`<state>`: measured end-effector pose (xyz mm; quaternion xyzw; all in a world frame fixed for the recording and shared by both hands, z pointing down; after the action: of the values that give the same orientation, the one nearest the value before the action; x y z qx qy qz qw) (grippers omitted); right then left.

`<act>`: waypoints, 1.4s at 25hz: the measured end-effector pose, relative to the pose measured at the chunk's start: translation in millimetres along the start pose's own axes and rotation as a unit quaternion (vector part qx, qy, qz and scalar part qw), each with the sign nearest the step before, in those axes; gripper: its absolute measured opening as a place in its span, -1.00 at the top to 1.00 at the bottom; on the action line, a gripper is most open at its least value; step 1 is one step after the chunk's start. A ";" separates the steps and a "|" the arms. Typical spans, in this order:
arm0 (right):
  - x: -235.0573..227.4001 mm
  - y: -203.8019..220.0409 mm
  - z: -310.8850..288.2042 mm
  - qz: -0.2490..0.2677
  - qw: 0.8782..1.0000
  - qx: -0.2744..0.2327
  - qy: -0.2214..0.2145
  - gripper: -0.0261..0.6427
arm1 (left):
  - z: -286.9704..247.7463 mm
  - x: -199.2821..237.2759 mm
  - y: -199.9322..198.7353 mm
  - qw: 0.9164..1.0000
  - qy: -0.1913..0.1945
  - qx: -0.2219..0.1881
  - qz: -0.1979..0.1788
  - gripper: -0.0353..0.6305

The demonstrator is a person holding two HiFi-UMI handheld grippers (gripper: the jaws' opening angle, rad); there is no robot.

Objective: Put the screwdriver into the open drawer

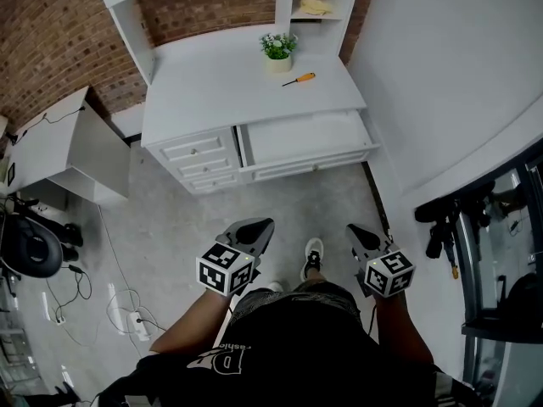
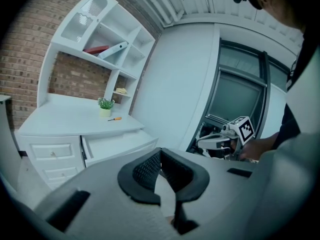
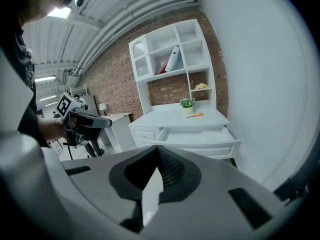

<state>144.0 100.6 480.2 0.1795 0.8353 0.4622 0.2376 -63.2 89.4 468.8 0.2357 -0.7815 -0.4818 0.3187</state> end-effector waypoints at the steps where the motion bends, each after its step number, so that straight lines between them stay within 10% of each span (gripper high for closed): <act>1: -2.8 -2.2 -3.4 0.003 1.000 0.000 -0.004 0.90 | -2.3 2.1 -1.1 1.000 -0.004 0.001 0.000 0.84; 35: -204.1 -116.1 -117.9 0.061 0.992 0.007 -0.109 0.90 | -197.1 76.9 -101.7 0.993 -0.114 0.016 0.036 0.84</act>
<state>236.2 -145.4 482.0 0.2808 0.7950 0.4476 0.2979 33.2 -124.5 463.3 0.1557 -0.8282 -0.4815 0.2408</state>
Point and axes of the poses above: the fingertips, and each gripper's own axes: z backward along the fingers, x to its left, y out of its underside, the point moved 2 cm from there along z, backward along the fingers, and after that the axes turned 4 degrees about -z, right-handed, at the moved point
